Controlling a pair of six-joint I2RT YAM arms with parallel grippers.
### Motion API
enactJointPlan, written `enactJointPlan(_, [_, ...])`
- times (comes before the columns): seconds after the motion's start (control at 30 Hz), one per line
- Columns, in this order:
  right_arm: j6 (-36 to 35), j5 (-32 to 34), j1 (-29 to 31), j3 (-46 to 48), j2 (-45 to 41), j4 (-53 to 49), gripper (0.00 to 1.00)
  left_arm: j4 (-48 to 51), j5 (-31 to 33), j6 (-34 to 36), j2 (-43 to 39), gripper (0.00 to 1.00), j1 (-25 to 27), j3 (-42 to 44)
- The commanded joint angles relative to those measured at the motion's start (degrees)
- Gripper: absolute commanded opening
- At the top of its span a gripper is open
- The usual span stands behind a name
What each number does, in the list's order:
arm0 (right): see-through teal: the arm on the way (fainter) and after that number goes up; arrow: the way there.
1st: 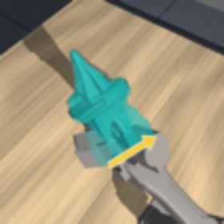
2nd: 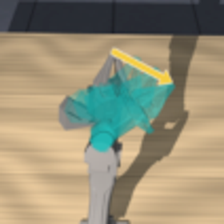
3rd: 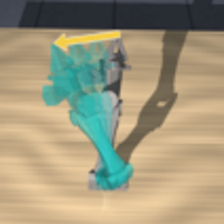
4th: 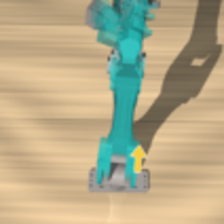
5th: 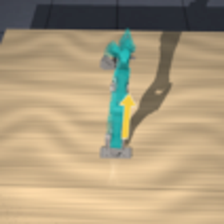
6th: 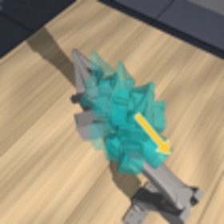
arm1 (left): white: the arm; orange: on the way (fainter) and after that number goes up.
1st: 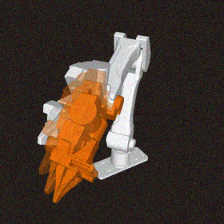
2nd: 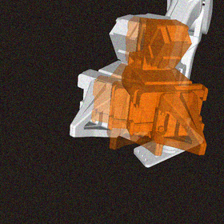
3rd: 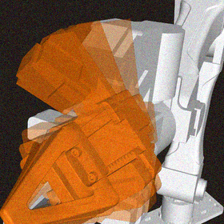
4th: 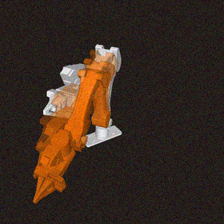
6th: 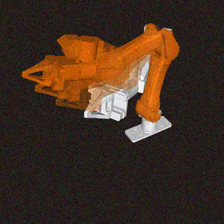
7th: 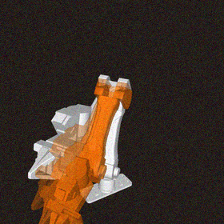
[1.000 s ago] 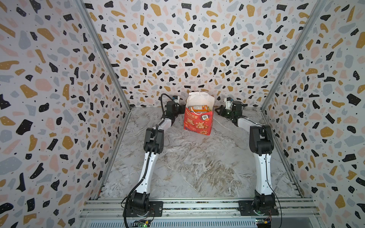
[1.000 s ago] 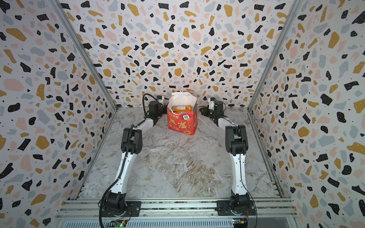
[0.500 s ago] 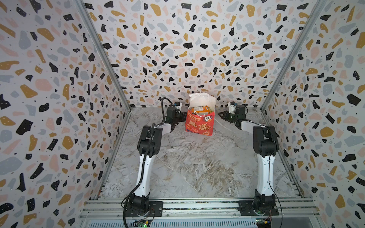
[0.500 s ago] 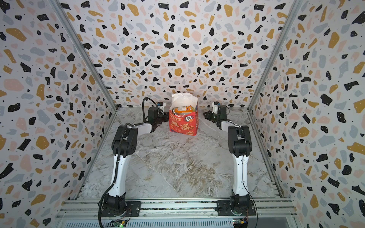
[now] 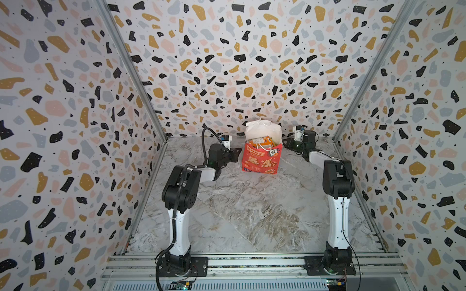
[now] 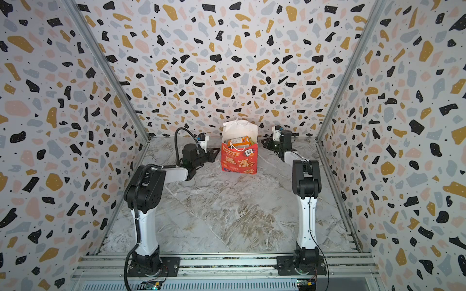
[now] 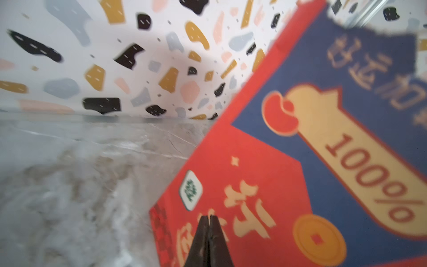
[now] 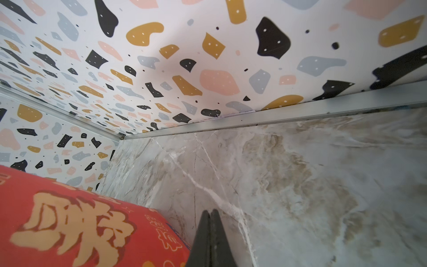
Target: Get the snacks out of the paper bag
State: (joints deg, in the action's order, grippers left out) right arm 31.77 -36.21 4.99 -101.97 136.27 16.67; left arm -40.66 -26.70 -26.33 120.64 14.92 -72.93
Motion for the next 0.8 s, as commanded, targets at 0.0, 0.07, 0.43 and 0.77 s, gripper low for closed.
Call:
enactJointPlan(0.0, [-0.6,-0.6,1.3,-4.4,1.8,-2.3,0.0,2.0,0.5,0.9,2.3,0.0,-3.0,-8.6])
enactJointPlan(0.07, [-0.7,-1.6,1.8,-7.7,3.9,-4.0,0.0,4.3,1.0,1.6,5.4,0.0,-3.1,-13.8])
enactJointPlan(0.43, [-0.7,-6.6,3.9,-15.9,11.4,-6.1,0.0,23.8,-2.3,-0.7,34.5,0.0,-1.3,-57.1])
enactJointPlan(0.77, [-5.2,-9.3,6.2,-17.7,11.9,-8.5,0.0,21.9,-1.1,1.6,39.1,0.0,1.2,-60.4])
